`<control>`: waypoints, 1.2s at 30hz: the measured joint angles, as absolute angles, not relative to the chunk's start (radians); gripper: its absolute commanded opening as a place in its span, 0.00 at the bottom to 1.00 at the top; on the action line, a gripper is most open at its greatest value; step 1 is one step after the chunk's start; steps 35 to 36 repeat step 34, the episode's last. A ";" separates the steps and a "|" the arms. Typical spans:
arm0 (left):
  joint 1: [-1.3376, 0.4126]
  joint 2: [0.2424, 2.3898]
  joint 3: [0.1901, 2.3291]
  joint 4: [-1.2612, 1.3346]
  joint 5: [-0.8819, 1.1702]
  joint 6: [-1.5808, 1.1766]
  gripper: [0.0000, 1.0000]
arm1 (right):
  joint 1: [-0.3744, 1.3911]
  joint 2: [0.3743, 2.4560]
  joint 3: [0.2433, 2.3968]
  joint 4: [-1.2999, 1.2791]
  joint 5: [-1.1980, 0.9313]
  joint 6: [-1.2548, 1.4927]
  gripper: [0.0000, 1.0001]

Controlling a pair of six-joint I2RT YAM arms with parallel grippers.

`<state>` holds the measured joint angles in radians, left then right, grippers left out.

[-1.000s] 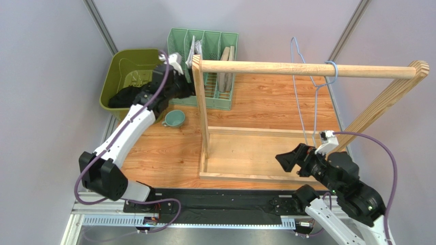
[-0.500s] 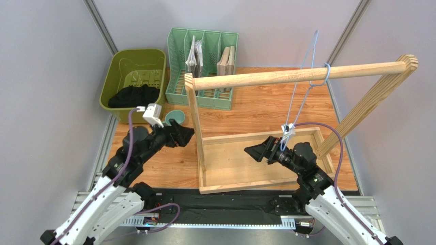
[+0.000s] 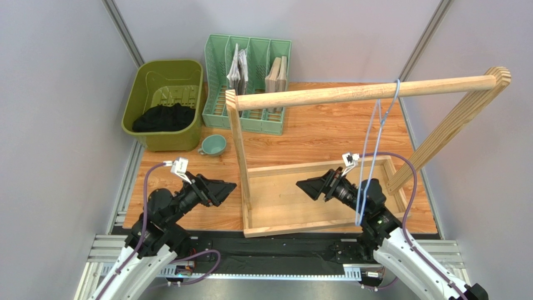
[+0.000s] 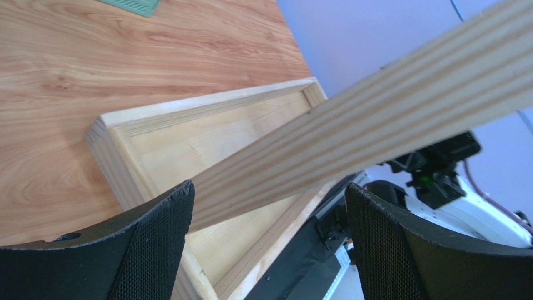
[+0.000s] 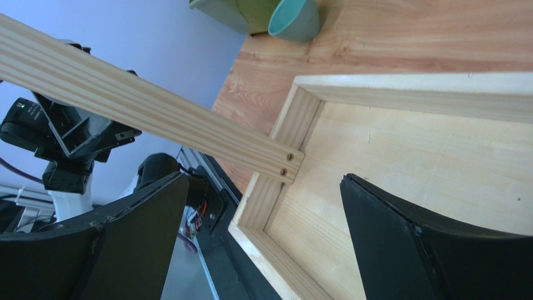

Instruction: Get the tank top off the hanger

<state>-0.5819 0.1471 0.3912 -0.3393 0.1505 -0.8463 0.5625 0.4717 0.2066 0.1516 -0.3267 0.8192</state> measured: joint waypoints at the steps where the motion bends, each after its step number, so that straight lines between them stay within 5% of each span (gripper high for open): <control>1: -0.582 0.109 0.361 -0.316 0.163 -0.856 0.94 | 0.562 0.472 0.176 0.183 -0.342 0.828 1.00; 11: -0.582 0.006 0.109 -0.092 0.273 -0.936 0.94 | 0.562 0.304 0.035 0.316 -0.390 0.893 1.00; 19: -0.582 0.006 0.038 0.049 0.311 -1.006 0.94 | 0.562 0.014 0.036 0.102 -0.321 0.875 1.00; 36: -0.582 0.006 0.038 -0.058 0.313 -0.961 0.96 | 0.562 0.007 0.035 -0.154 -0.239 0.820 1.00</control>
